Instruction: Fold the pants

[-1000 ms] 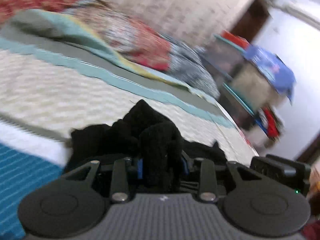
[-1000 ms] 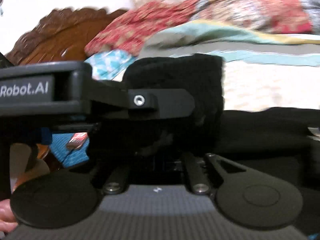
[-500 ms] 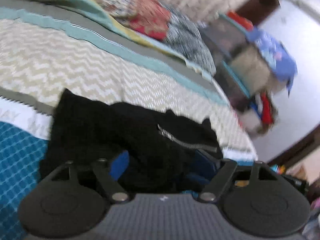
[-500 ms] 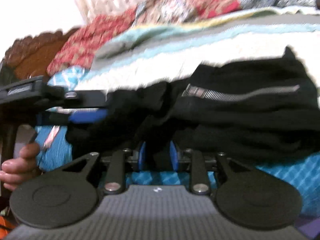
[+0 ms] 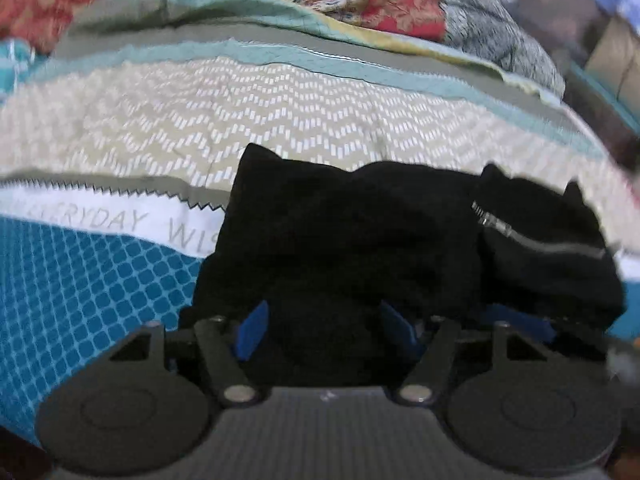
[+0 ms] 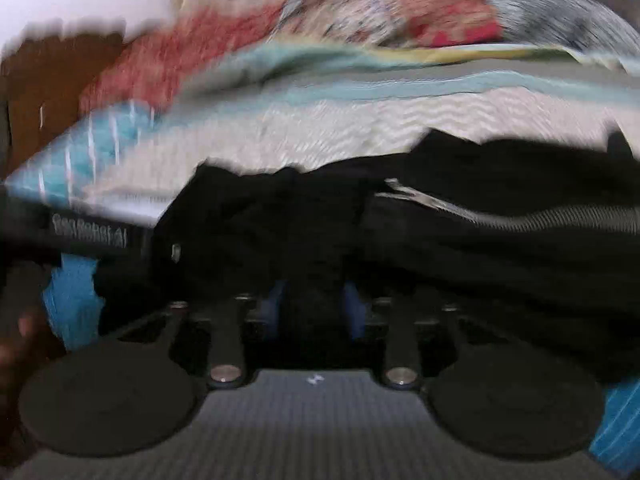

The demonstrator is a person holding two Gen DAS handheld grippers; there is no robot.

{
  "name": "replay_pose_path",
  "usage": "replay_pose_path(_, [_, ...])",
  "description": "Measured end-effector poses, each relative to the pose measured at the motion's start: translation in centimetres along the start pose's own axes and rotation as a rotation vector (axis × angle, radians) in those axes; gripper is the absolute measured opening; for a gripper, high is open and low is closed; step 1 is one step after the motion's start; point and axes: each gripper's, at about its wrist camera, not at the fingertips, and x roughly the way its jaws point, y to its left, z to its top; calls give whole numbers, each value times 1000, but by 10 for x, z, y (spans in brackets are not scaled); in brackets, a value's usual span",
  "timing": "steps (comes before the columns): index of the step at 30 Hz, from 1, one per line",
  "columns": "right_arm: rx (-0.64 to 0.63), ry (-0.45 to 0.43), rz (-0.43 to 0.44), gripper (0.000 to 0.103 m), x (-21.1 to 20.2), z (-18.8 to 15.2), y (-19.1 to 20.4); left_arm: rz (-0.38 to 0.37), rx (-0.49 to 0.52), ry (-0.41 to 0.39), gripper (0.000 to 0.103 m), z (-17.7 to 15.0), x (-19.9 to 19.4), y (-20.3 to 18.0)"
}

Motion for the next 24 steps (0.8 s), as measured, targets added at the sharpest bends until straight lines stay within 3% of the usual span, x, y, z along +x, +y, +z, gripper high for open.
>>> replay_pose_path(3, [61,28,27,49,1,7,-11,40,33,-3,65,2,3,-7])
replay_pose_path(10, [94,-24,13,53,-18,0,-8,47,27,12,65,2,2,-7])
replay_pose_path(17, [41,-108,-39,53,-48,1,4,49,17,14,67,3,5,-7])
replay_pose_path(24, [66,-101,-41,53,-45,2,-2,41,21,10,67,1,6,-5])
